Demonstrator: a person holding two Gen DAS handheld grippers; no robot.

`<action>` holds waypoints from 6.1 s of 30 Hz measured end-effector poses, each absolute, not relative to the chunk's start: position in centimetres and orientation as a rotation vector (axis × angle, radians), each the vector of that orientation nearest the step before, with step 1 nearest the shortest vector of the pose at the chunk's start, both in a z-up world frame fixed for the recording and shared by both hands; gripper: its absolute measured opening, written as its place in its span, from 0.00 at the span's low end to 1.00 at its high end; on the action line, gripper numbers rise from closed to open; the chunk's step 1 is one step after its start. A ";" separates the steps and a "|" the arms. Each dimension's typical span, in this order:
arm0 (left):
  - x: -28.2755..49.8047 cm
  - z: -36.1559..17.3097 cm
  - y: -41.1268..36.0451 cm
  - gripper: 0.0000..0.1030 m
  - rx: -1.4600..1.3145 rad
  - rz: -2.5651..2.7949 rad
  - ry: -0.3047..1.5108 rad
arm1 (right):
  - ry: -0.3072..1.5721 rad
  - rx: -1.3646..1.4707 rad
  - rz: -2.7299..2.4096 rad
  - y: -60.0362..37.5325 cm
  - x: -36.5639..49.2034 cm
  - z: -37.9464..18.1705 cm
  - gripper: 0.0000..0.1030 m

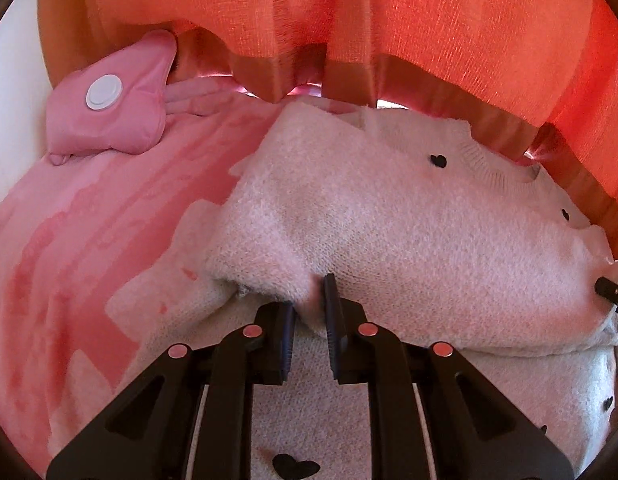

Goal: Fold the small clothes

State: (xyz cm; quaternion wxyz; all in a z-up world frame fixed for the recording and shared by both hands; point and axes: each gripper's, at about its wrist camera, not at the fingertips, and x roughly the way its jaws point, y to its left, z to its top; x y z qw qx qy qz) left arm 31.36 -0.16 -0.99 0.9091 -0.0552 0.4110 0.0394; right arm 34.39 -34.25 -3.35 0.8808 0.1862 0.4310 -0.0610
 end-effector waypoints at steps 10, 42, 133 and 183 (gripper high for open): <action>31.3 -1.0 -0.2 0.14 -0.112 0.081 0.850 | 0.912 0.314 -0.132 -35.0 34.4 -3.4 0.08; 8.5 1.6 9.7 0.13 -0.525 -0.157 1.049 | 0.916 0.522 -0.134 -35.1 1.7 -1.0 0.08; 14.8 5.7 10.6 0.09 -0.394 -0.199 0.892 | 0.702 0.412 -0.208 -39.8 7.5 5.0 0.05; -0.5 1.2 14.6 0.12 -0.487 -0.110 1.066 | 0.924 0.474 -0.316 -37.0 -7.3 1.3 0.27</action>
